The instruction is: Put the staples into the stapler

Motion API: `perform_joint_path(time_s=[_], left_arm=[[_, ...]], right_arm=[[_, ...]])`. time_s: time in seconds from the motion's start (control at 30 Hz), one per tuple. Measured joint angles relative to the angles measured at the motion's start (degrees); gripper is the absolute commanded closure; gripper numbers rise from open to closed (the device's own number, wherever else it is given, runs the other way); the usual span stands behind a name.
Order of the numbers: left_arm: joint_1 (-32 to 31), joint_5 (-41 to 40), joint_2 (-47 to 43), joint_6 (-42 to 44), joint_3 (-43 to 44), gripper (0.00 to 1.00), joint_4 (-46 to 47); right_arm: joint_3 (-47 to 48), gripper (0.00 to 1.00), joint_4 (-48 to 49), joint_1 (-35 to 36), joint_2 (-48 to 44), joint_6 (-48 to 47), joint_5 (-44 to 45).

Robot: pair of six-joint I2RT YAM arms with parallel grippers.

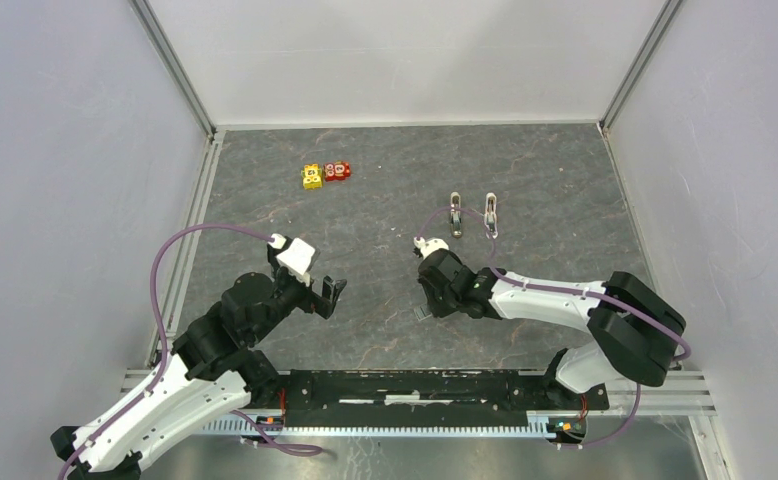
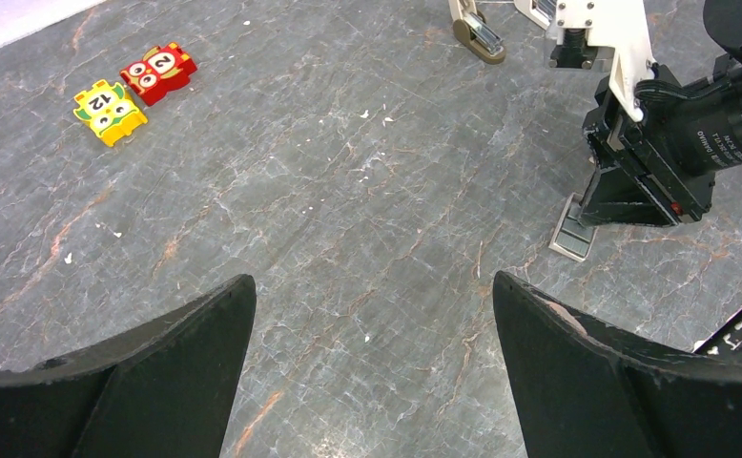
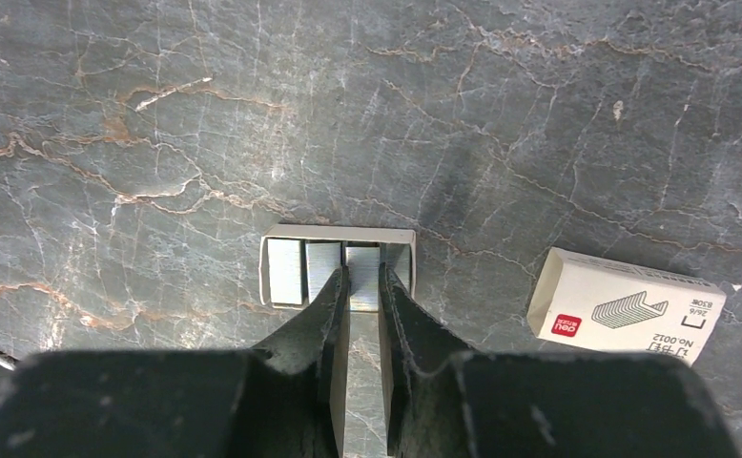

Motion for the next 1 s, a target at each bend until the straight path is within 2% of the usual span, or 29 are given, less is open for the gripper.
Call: perform_joint_path(time_s=[0.73,1.0], left_arm=[[0.00,-0.28,0.00,0.50,-0.02,0.00,0.00],[0.00,-0.35,-0.17,0.68,0.00,0.00,0.00]], right_arm=[[3.72,0.80,-2.40,-0.04,-1.14,-0.52,1.07],[6.36,0.75,-2.86,-0.50,-1.25,-2.60,1.25]])
